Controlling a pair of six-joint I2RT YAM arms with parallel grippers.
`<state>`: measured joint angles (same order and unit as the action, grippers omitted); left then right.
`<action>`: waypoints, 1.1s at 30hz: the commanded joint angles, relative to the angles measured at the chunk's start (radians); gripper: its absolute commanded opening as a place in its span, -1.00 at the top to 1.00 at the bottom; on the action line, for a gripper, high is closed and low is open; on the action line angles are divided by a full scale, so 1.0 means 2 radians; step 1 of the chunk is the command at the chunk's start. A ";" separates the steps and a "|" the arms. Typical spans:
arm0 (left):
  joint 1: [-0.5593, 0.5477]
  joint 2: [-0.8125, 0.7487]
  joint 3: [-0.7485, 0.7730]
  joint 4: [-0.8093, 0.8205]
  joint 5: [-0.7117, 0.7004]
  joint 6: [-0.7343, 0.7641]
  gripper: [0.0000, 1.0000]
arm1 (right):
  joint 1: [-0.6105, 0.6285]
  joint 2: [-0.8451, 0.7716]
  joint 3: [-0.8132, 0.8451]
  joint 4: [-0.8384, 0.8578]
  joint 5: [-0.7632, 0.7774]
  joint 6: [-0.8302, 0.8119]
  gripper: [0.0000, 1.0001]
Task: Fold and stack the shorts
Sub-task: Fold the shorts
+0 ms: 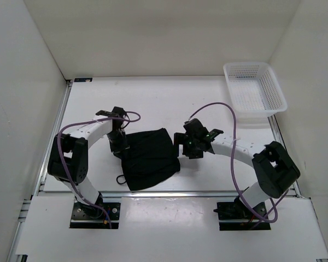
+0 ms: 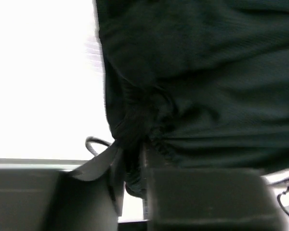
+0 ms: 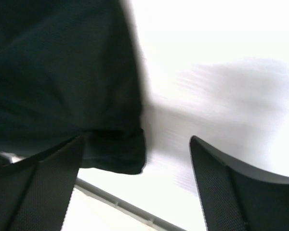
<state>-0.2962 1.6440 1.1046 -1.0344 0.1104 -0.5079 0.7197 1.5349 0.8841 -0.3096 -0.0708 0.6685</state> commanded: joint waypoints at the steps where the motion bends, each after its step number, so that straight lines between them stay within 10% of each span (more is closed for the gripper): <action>1: 0.002 -0.002 -0.012 0.023 -0.015 -0.006 0.43 | 0.004 -0.010 0.011 -0.043 0.036 -0.017 -0.94; 7: 0.018 -0.027 0.072 -0.026 -0.024 0.005 -0.97 | 0.015 -0.049 0.056 -0.092 0.064 -0.034 -0.90; 13: 0.018 -0.057 0.113 -0.065 -0.039 -0.001 -1.00 | 0.024 -0.082 0.096 -0.122 0.095 -0.022 -0.87; 22: -0.009 -0.142 -0.016 0.005 0.014 -0.066 0.13 | 0.024 -0.139 0.114 -0.179 0.182 -0.033 -0.96; 33: -0.021 0.031 -0.020 0.088 -0.041 -0.088 0.62 | 0.020 -0.204 0.116 -0.208 0.249 -0.028 -0.98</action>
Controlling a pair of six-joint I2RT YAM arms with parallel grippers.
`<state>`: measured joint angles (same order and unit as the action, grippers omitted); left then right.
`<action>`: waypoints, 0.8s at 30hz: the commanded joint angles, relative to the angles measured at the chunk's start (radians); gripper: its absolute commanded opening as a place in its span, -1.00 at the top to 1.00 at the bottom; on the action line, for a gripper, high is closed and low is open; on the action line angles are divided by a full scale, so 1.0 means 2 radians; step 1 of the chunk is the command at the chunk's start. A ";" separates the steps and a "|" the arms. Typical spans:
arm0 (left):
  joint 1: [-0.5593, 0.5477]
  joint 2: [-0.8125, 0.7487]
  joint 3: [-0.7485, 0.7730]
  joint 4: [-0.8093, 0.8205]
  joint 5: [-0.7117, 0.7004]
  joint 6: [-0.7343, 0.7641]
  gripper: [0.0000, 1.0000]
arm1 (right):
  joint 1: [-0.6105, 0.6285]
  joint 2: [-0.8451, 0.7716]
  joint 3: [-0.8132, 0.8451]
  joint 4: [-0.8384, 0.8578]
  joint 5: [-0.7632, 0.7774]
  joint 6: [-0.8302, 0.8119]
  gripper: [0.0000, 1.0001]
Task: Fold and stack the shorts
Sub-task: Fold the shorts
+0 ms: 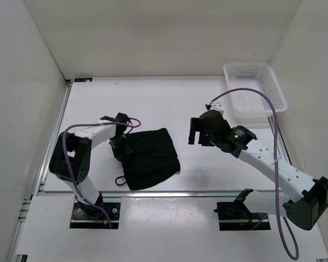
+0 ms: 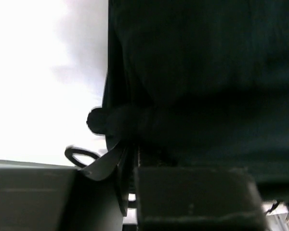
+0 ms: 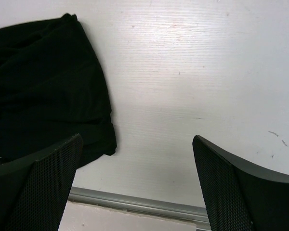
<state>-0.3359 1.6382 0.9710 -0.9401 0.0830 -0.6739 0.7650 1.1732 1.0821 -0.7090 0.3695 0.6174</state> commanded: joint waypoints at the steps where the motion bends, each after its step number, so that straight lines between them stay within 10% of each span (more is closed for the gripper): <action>1: -0.001 0.051 0.061 0.041 -0.033 0.002 0.66 | -0.003 -0.023 0.012 -0.014 0.028 -0.003 -0.98; 11: -0.005 0.190 0.264 -0.010 -0.044 0.020 0.69 | -0.040 -0.039 0.002 -0.034 0.028 0.007 -0.98; 15: -0.005 0.154 0.311 -0.059 -0.063 0.040 0.27 | -0.060 -0.063 0.002 -0.044 0.042 0.002 -0.98; 18: -0.005 0.079 0.327 -0.087 -0.075 0.052 -0.87 | -0.071 -0.077 0.002 -0.056 0.049 -0.003 -0.98; 24: -0.005 -0.090 0.315 -0.075 -0.036 0.070 -1.00 | -0.071 -0.119 0.002 -0.070 0.101 0.012 -0.98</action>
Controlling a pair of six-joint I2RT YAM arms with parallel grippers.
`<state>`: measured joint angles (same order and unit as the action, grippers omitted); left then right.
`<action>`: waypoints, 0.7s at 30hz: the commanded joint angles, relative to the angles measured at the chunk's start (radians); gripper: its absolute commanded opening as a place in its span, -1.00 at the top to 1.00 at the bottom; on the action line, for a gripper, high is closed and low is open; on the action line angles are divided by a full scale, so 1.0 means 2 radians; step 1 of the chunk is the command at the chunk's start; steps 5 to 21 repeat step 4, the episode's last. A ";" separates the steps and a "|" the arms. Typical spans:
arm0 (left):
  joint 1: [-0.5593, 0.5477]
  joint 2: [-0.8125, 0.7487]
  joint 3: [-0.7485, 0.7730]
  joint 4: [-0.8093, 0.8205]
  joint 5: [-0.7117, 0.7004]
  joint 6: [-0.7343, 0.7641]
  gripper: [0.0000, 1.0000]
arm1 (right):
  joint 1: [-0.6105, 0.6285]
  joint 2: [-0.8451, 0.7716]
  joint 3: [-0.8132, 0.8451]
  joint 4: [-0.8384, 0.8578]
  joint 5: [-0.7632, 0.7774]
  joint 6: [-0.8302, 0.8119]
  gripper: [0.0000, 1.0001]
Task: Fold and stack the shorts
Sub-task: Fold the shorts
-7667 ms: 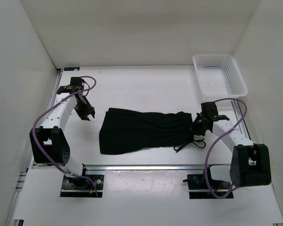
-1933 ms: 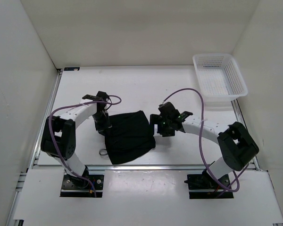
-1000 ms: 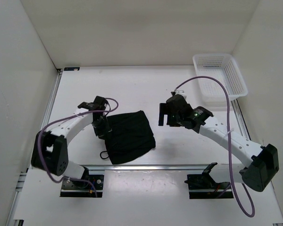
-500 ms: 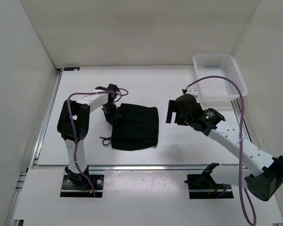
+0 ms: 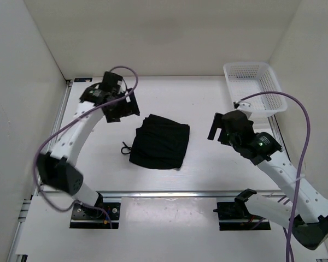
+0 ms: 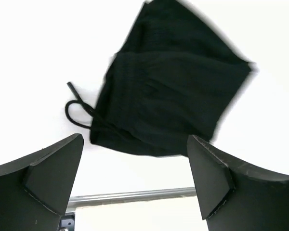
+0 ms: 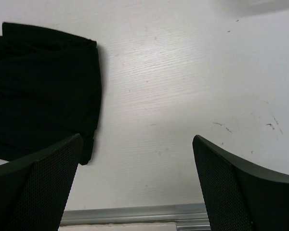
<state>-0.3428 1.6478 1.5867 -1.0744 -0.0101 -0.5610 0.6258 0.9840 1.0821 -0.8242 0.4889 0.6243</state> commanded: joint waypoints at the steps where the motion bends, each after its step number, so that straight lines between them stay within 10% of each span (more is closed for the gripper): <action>1: -0.002 -0.115 -0.002 -0.004 0.010 0.014 -1.00 | -0.002 -0.029 0.002 -0.012 0.047 0.008 -0.98; 21: -0.002 -0.192 -0.040 0.009 0.010 0.008 -1.00 | -0.002 -0.039 0.002 -0.024 0.056 0.002 -0.98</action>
